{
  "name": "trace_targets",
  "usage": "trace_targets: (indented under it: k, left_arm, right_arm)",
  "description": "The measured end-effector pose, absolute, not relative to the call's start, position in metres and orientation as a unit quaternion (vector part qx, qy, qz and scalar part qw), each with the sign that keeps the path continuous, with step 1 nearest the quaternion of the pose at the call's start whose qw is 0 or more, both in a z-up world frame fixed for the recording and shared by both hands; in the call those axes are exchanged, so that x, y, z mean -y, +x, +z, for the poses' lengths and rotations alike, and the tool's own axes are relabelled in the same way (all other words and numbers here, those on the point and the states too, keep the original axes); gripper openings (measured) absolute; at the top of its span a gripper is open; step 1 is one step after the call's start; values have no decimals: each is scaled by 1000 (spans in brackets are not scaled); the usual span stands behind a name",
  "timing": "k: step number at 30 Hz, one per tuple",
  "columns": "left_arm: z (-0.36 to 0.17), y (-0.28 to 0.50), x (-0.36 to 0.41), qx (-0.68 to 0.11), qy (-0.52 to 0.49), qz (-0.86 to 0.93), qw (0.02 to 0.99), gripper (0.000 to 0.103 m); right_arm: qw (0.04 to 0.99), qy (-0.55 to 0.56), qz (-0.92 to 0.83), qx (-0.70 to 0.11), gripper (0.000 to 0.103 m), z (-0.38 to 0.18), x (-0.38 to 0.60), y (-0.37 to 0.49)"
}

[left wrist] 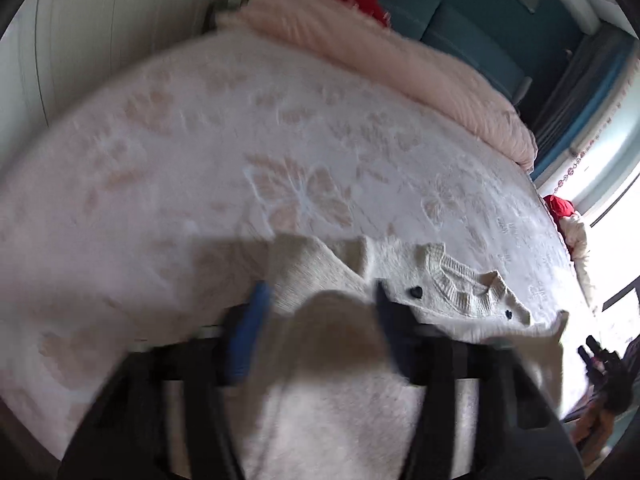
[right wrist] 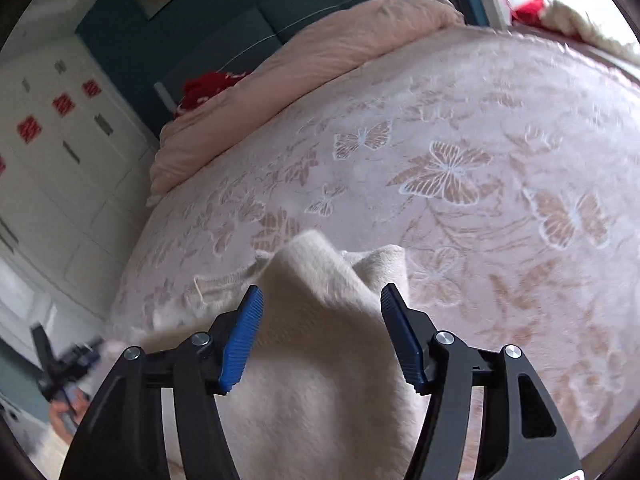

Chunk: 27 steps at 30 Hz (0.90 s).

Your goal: Fold small clothes

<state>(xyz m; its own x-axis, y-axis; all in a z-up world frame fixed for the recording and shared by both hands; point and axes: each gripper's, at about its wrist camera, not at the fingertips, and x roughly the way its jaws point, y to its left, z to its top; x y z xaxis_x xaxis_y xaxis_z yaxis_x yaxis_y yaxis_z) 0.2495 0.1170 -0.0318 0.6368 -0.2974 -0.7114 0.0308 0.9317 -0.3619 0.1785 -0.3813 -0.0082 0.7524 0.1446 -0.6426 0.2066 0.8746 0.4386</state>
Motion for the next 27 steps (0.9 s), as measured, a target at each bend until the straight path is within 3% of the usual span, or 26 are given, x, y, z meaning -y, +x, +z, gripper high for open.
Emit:
trace_targets:
  k: [4, 13, 14, 15, 16, 17, 18, 19, 25, 27]
  left_arm:
    - [-27, 234, -140, -401, -165, -91, 896, 80]
    - [-70, 287, -73, -481, -113, -156, 855, 79]
    - [-73, 291, -69, -487, -106, -154, 853, 68]
    - [-78, 295, -65, -495, -101, -149, 850, 49]
    - [-84, 300, -63, -505, -102, -142, 845, 38]
    - [-88, 305, -63, -515, -107, -137, 840, 10]
    - [-90, 307, -65, -520, -117, -135, 835, 9]
    - [-85, 307, -69, -511, -132, -133, 839, 9]
    - [-13, 297, -83, -429, -148, -148, 879, 8]
    - [-6, 308, -84, -424, -148, -136, 883, 8]
  right_arm:
    - [908, 202, -14, -367, 73, -19, 368, 168]
    - [889, 197, -49, -412, 73, -59, 361, 217]
    - [886, 209, -49, -411, 73, -63, 363, 223]
    - [884, 217, -50, -411, 73, -65, 363, 227]
    - [881, 223, -50, -415, 66, -69, 364, 231]
    - [877, 224, -47, -423, 42, -72, 362, 237]
    - [875, 219, -45, -430, 22, -72, 359, 241]
    - [873, 214, -39, -437, 10, -72, 357, 245]
    - [921, 221, -6, -321, 8, 14, 359, 227]
    - [924, 218, -20, -315, 8, 20, 369, 237]
